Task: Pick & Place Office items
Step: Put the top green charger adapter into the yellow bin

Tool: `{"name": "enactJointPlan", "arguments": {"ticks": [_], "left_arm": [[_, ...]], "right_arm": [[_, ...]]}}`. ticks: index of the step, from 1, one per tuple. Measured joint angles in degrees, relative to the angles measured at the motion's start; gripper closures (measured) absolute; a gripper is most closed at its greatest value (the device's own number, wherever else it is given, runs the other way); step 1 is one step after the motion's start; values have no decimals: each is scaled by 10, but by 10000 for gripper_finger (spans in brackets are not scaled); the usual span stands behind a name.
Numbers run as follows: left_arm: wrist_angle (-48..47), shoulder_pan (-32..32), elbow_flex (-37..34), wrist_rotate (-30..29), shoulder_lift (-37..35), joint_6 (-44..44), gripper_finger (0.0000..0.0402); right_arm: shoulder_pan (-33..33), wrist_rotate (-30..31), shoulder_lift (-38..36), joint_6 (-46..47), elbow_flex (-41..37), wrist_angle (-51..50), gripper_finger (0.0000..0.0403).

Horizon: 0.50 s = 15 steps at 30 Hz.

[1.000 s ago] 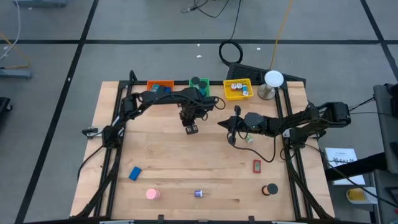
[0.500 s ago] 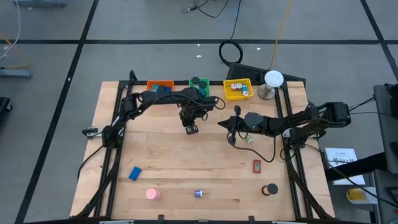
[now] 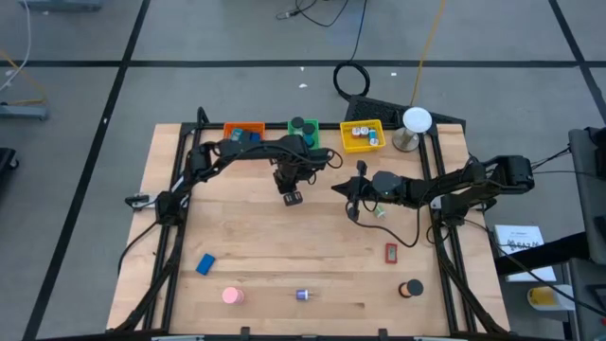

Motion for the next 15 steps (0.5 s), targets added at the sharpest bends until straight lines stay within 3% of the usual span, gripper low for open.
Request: {"name": "enactJointPlan", "arguments": {"ticks": [10, 15], "left_arm": [[0, 0, 0, -21, -1, 5, 265], [0, -2, 0, -68, -25, 15, 253]], "right_arm": [[0, 0, 0, 0, 0, 0, 399], [0, 0, 0, 0, 0, 0, 399]]}}
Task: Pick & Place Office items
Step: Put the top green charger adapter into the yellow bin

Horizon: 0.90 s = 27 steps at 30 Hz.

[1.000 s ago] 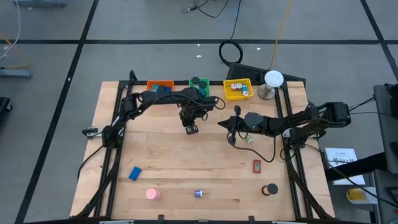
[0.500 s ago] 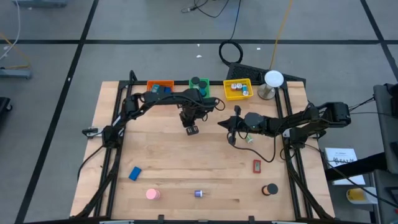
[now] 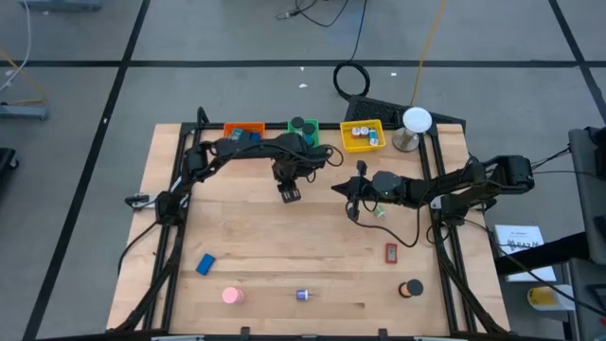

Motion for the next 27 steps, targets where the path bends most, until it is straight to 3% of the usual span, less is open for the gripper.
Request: {"name": "enactJointPlan", "arguments": {"ticks": [3, 7, 12, 17, 20, 23, 27], "left_arm": [[24, -7, -13, -26, -39, 4, 267], [113, -16, -93, -26, -125, 10, 303], [276, -21, -287, -24, -264, 4, 357], [515, -34, -515, -17, -374, -25, 397], [689, -36, -617, -9, -394, -69, 393], [808, -36, -669, -28, -381, -117, 399], [836, -36, -678, -61, -361, -150, 397]], "right_arm": [[0, 0, 0, 0, 0, -1, 399], [0, 0, 0, 0, 0, -8, 399], [0, 0, 0, 2, 0, -26, 399], [0, 0, 0, 2, 0, -28, 399], [0, 0, 0, 2, 0, -22, 399], [0, 0, 0, 2, 0, -21, 399], [0, 0, 0, 4, 0, -21, 399]]}}
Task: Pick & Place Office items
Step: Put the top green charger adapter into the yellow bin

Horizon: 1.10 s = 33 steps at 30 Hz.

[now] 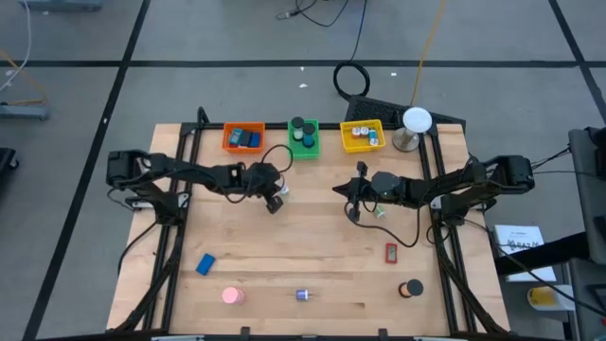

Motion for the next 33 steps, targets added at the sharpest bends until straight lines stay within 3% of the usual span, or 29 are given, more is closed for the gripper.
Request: {"name": "enactJointPlan", "arguments": {"ticks": [10, 23, 33], "left_arm": [[-4, -13, 0, -14, 6, -1, 399], [-52, -12, 55, -13, 5, 34, 395], [-36, -47, 26, -4, 18, 1, 392]], "right_arm": [[4, 0, 0, -1, 0, 2, 399], [4, 0, 0, -2, 0, 2, 399], [4, 0, 0, -3, 0, 0, 399]]}}
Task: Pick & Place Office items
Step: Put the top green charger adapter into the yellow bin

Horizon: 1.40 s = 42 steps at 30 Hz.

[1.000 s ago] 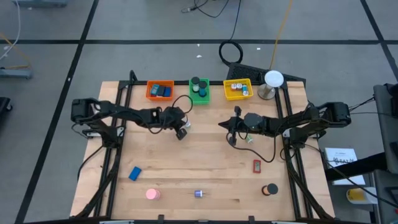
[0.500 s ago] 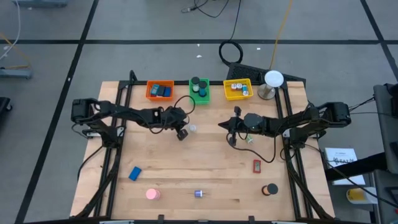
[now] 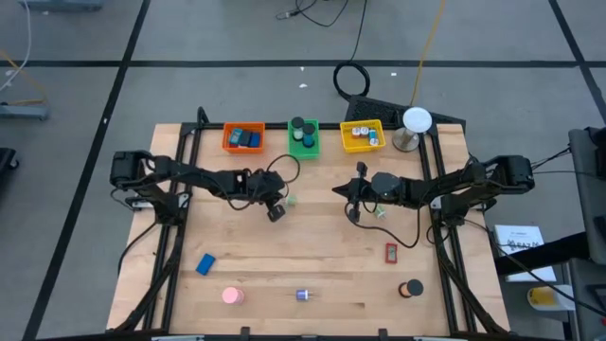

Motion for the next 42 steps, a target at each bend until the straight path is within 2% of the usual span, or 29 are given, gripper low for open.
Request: {"name": "enactJointPlan", "arguments": {"ticks": [6, 13, 18, 26, 30, 36, 42], "left_arm": [[43, -30, -20, -17, 11, -16, 399], [30, -26, -46, -79, 19, -46, 396], [76, -18, -57, -77, 23, -49, 395], [219, -16, -56, -15, 76, -22, 398], [280, -16, -53, 29, 89, -19, 382], [228, -16, -53, 42, 46, 12, 343], [228, -15, -53, 59, 34, 45, 273]], "right_arm": [[0, 0, 0, 8, 0, 0, 399], [0, 0, 0, 16, 0, 1, 399], [0, 0, 0, 16, 0, 7, 399], [0, 0, 0, 16, 0, 8, 399], [0, 0, 0, 16, 0, 7, 399], [0, 0, 0, 16, 0, 5, 399], [0, 0, 0, 16, 0, 4, 399]]}}
